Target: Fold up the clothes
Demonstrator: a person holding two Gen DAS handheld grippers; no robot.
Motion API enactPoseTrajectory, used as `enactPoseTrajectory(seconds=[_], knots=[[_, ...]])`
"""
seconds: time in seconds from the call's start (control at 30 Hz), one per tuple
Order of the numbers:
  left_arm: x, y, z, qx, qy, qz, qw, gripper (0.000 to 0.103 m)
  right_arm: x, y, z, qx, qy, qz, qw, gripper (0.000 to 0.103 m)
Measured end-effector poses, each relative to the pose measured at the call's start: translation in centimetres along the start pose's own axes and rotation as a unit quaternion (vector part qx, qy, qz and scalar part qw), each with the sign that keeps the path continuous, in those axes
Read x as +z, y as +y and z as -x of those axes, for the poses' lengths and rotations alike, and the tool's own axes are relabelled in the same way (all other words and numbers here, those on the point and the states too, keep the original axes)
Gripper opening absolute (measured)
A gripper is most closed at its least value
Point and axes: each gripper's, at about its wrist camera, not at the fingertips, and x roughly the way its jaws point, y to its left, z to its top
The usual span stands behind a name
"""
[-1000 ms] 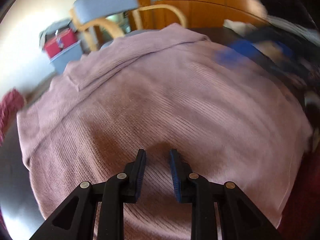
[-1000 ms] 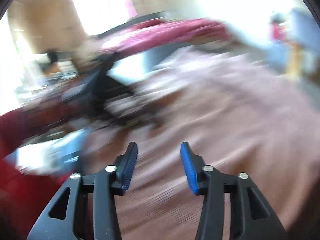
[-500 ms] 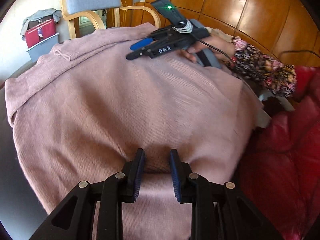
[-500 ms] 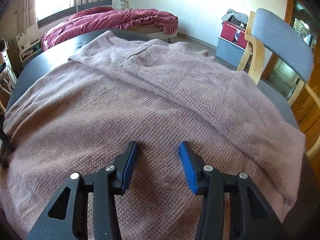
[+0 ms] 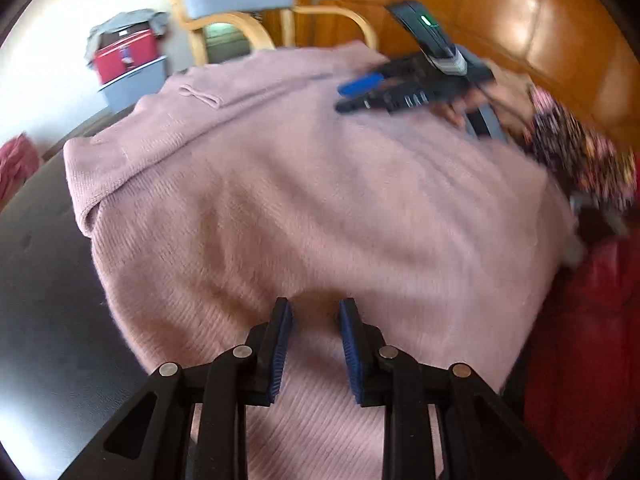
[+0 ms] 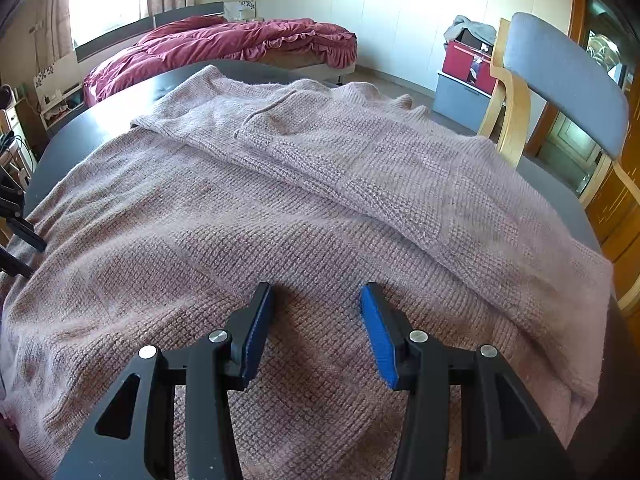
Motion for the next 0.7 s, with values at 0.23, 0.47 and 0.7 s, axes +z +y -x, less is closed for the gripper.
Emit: enactPoseTrajectory(seconds=[0.23,0.47,0.7], knots=[[-3.5,3.1,2.3,-0.019,0.019,0.045,0.9986,0.025,0.0,0.0,0.0,0.001,0.000,-0.001,1.000,0.049],[1.4,4.1,4.5,-0.042,-0.082,0.106,0.9901,0.022,-0.1,0.1,0.0,0.001,0.000,-0.002,1.000,0.050],[12.2,1.6,-3.6,0.052,-0.118,0.102,0.9864,0.023,0.0,0.1,0.1,-0.001,-0.001,-0.001,1.000,0.050]])
